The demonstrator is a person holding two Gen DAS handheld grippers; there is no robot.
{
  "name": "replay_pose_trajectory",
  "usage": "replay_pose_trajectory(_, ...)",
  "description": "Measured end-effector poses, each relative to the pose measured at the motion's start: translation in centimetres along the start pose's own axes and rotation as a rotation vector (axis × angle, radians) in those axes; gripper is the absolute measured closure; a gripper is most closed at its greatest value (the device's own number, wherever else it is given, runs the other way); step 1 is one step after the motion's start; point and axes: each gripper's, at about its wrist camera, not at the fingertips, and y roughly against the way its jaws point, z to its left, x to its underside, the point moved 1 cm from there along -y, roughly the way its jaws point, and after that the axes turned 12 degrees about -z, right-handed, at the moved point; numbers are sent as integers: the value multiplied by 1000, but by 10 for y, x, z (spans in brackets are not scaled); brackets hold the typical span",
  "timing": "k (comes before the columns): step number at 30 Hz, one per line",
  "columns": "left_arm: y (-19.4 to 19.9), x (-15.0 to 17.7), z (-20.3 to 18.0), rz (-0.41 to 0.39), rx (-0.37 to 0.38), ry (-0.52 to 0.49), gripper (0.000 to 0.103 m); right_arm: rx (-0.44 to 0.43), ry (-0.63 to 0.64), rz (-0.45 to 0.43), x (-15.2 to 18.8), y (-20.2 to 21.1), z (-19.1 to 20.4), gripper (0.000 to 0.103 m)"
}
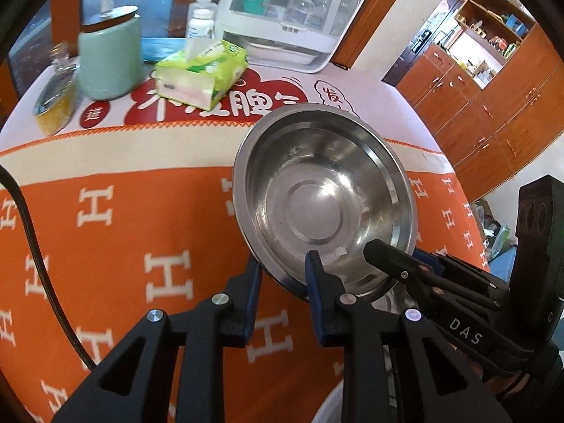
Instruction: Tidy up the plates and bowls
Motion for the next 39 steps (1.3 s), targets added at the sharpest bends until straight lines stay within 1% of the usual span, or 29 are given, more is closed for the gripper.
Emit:
replay_pose_trajectory(9,64,34,12,-59,-29,26,80,-53,73,-14,24,34,38,76)
replay_pose_trajectory(16,103,64,17,-88,-43,25,78,-86,131,-17,46,57,62,76)
replay_pose_trajectory(22,131,84,23,-110,-53,46,77,-130,192,-4,59,70,81,76)
replay_pose_trajectory(27,148,108,33,-112,-98,72,75,-177,287,39,76,74,101,76)
replay_pose_trajectory(33,161,137,53,-93,-139,156,75,-240,361,124,97,67,120,76)
replay_pose_trajectory(39,164,164,71,-38,-189,215,74,-285,409,216,121,57,135,76)
